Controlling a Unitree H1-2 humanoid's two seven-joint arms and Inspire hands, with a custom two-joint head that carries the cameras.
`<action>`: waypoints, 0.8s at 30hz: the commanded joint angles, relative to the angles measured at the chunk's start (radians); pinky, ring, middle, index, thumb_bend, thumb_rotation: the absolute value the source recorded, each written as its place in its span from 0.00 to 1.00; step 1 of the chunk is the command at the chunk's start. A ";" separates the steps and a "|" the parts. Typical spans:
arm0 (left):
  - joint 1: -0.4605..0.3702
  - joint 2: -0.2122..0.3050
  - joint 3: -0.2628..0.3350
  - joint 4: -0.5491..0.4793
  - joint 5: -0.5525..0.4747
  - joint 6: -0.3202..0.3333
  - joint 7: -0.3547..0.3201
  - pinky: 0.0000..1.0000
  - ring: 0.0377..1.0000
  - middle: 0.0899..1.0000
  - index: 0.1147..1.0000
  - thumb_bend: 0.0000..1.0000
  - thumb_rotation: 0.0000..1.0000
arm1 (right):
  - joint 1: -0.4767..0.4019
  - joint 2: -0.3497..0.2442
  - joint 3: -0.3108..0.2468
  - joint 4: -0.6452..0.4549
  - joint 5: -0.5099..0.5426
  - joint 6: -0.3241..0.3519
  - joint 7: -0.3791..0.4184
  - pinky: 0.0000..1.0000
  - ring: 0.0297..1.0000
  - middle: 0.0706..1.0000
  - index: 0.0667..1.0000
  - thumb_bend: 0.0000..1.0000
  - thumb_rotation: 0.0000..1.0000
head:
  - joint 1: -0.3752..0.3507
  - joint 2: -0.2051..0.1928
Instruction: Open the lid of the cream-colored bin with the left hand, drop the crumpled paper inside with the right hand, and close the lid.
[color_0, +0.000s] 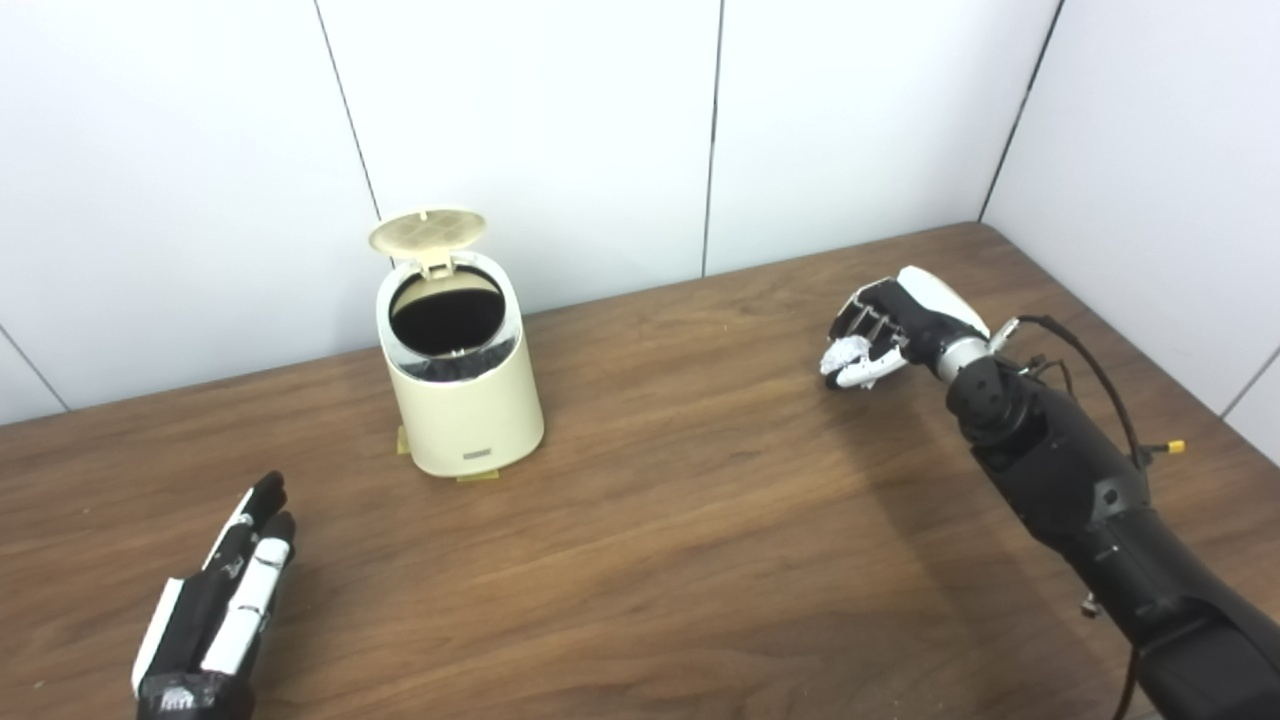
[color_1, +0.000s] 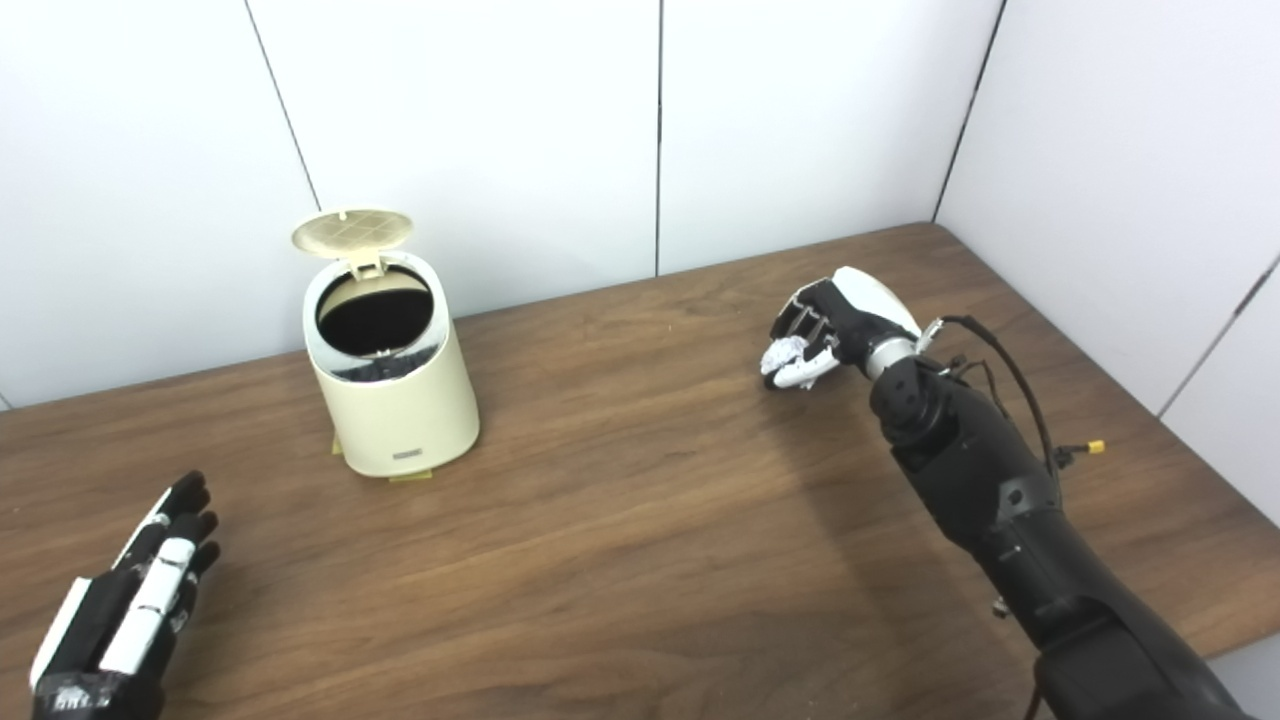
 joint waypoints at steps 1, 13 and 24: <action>-0.030 0.010 -0.004 -0.028 -0.008 -0.019 -0.007 1.00 1.00 1.00 1.00 0.46 0.63 | -0.029 -0.015 -0.015 -0.016 0.004 -0.008 -0.010 0.38 0.37 0.45 0.50 0.51 0.00 | -0.001 -0.001; -0.029 -0.005 -0.016 -0.020 -0.004 -0.018 0.004 1.00 1.00 1.00 1.00 0.47 0.70 | -0.032 -0.018 -0.026 -0.143 -0.016 -0.074 -0.046 0.48 0.41 0.46 0.46 0.52 0.00 | 0.031 -0.011; -0.002 -0.063 -0.017 -0.018 -0.002 -0.019 0.042 1.00 1.00 1.00 1.00 0.43 0.68 | -0.049 0.076 -0.010 -0.490 -0.055 -0.030 -0.005 0.39 0.37 0.46 0.50 0.51 0.00 | 0.107 -0.017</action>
